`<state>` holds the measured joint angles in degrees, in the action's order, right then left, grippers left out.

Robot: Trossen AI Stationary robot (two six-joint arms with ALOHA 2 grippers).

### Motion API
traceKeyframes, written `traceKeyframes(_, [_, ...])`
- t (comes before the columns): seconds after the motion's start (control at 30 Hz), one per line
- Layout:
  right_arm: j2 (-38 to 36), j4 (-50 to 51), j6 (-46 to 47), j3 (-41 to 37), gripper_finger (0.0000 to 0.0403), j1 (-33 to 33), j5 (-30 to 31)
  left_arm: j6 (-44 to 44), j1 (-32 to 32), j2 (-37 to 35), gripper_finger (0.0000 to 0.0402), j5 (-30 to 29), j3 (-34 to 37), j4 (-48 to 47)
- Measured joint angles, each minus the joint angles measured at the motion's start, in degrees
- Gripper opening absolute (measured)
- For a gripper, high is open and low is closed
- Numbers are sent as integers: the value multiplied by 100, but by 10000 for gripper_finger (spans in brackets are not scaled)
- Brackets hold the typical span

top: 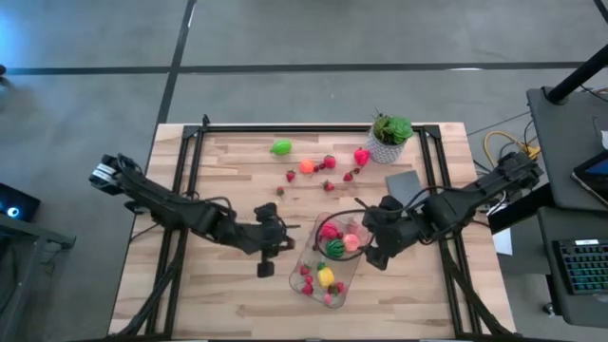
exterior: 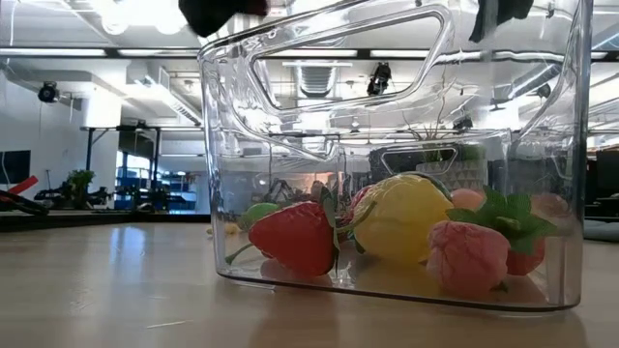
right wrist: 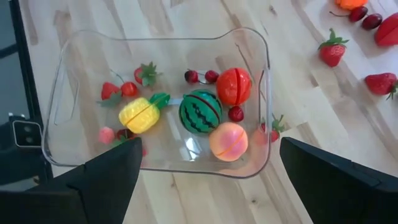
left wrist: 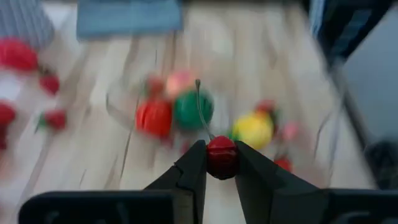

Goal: Pick and placing Produce into tupperware
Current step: Put the red cherry into the transparent basket, then move the transparent basket to the bottom of the table

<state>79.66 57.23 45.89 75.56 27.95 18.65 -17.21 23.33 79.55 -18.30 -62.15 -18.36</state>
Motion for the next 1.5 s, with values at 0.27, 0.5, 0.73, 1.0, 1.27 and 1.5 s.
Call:
traceKeyframes(0.27, [-127,71,111,-23,372,77,-63,-1150,-466,663,92,1229,-52,1445])
traceKeyframes(0.5, [-123,272,551,-27,372,288,-85,-2554,-527,1497,183,1321,-231,1452])
traceKeyframes(0.73, [-120,648,1309,-36,372,515,165,-2588,-522,1438,242,1381,-493,1495])
traceKeyframes(1.0, [-120,2078,2411,-45,321,128,796,-2586,-520,665,222,1130,-507,825])
traceKeyframes(1.27, [-82,2029,2108,-82,197,-797,820,-2549,-522,378,147,752,-493,-1216])
traceKeyframes(1.5, [-81,1976,1652,-87,97,-1663,822,-2290,-533,386,70,755,-468,-2177])
